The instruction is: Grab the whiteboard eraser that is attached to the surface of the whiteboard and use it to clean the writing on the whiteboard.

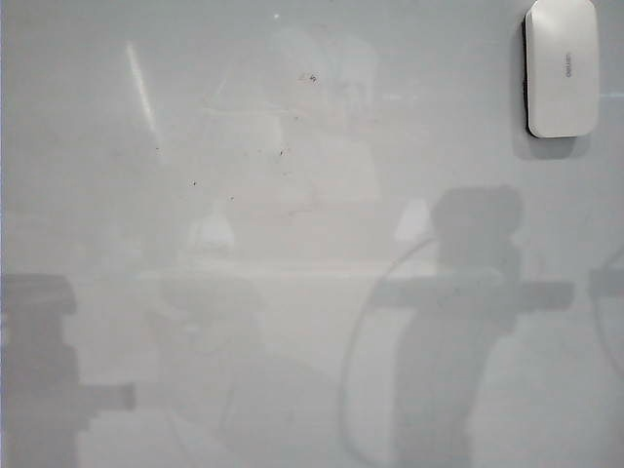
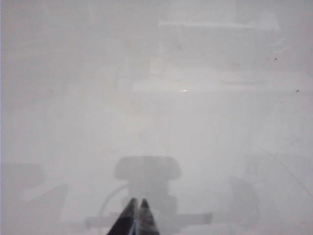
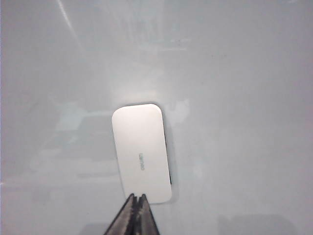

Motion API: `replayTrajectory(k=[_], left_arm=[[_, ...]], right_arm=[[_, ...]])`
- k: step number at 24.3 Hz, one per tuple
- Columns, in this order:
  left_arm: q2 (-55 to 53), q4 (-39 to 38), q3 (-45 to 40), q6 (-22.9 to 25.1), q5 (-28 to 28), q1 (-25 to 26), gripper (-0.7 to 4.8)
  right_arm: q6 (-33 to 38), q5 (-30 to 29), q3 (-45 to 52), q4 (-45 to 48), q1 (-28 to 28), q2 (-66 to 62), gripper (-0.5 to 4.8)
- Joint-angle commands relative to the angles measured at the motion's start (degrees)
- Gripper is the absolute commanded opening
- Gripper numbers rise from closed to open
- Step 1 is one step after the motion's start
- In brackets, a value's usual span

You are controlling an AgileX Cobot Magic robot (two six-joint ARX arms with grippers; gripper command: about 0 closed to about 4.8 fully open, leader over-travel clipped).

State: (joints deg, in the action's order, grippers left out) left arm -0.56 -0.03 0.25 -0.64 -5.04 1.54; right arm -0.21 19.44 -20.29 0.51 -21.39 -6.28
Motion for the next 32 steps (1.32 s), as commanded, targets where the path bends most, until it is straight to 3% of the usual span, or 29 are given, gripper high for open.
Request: replayTrajectory(k=[1, 4, 9, 14, 19, 32], left_arm=[[0.0, 0.5, 0.2, 0.4, -0.2, -0.1, -0.05], [0.0, 0.5, 0.2, 0.4, -0.2, -0.1, -0.05], [0.0, 0.5, 0.2, 0.4, -0.2, -0.1, -0.05], [0.0, 0.5, 0.2, 0.4, -0.2, -0.1, -0.05], [0.0, 0.5, 0.2, 0.4, -0.2, -0.1, -0.05], [0.0, 0.5, 0.2, 0.4, -0.2, -0.1, -0.05]], right_arm=[[-3.2, 2.7, -0.2, 0.6, 0.0, 1.3, 0.0], [-3.8, 5.2, 0.1, 0.4, 0.0, 2.4, 0.0], [-3.7, 3.5, 3.4, 3.0, 3.0, 5.4, 0.0], [-1.5, -18.3, 8.4, 3.1, 15.3, 6.2, 0.0], [-1.2, -18.5, 11.2, 1.7, 21.0, 6.3, 0.0], [0.4, -18.1, 20.2, -2.8, 21.0, 6.3, 0.0]])
